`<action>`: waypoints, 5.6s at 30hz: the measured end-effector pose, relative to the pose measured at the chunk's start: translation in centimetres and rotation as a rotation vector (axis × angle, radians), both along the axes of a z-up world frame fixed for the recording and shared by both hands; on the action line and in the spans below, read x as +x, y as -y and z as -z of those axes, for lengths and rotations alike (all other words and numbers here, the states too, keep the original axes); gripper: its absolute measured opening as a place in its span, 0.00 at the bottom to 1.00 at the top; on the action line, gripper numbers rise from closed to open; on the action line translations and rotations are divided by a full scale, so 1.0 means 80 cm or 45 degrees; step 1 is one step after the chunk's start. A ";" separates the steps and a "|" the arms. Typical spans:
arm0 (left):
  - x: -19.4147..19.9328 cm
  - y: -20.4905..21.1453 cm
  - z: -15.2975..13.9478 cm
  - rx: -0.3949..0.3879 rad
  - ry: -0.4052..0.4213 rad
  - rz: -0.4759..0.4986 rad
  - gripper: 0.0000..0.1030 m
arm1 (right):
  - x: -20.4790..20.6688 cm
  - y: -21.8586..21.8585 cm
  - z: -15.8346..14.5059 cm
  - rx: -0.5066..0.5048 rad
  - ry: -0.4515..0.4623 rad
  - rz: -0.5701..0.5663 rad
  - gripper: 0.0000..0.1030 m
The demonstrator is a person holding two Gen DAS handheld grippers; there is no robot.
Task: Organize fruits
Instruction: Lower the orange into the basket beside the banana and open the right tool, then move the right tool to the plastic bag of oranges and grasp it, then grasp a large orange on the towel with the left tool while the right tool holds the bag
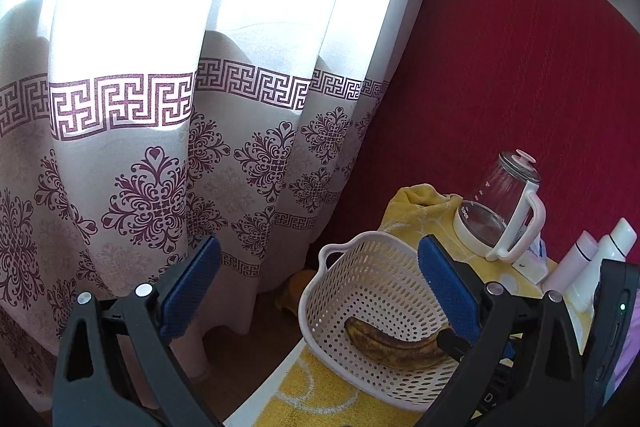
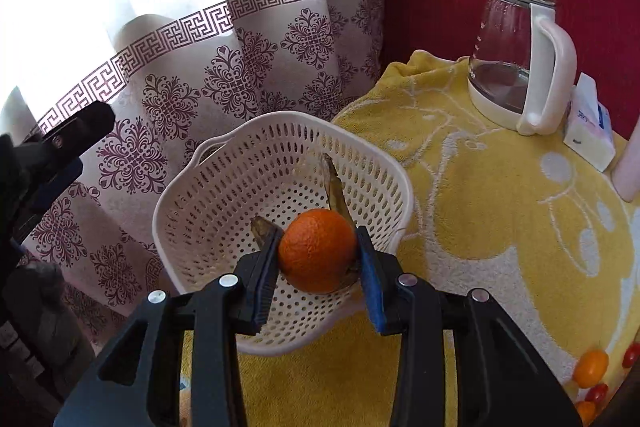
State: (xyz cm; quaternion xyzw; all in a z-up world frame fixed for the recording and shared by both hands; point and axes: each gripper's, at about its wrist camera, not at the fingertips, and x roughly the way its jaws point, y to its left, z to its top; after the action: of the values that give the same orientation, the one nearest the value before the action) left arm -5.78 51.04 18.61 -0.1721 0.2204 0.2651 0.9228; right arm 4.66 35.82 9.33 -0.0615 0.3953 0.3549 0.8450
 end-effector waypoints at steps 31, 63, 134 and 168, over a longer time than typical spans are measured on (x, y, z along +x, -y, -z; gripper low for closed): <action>0.002 0.008 0.007 0.000 -0.009 0.020 0.97 | -0.045 0.044 0.006 0.117 -0.005 0.066 0.59; 0.010 0.071 0.010 0.091 -0.028 0.179 0.97 | -0.057 0.244 0.034 0.190 -0.012 0.567 0.66; 0.077 0.269 0.073 0.283 -0.323 0.720 0.97 | -0.080 0.474 0.081 0.050 -0.022 0.969 0.50; 0.194 0.433 0.188 0.026 -0.677 1.197 0.51 | -0.074 0.484 0.096 0.166 -0.067 0.949 0.53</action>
State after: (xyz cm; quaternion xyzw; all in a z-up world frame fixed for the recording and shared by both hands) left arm 9.72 16.42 3.59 0.0272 0.4969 -0.1400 0.8560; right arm -1.27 -2.91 1.68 0.1497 0.3889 0.0489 0.9077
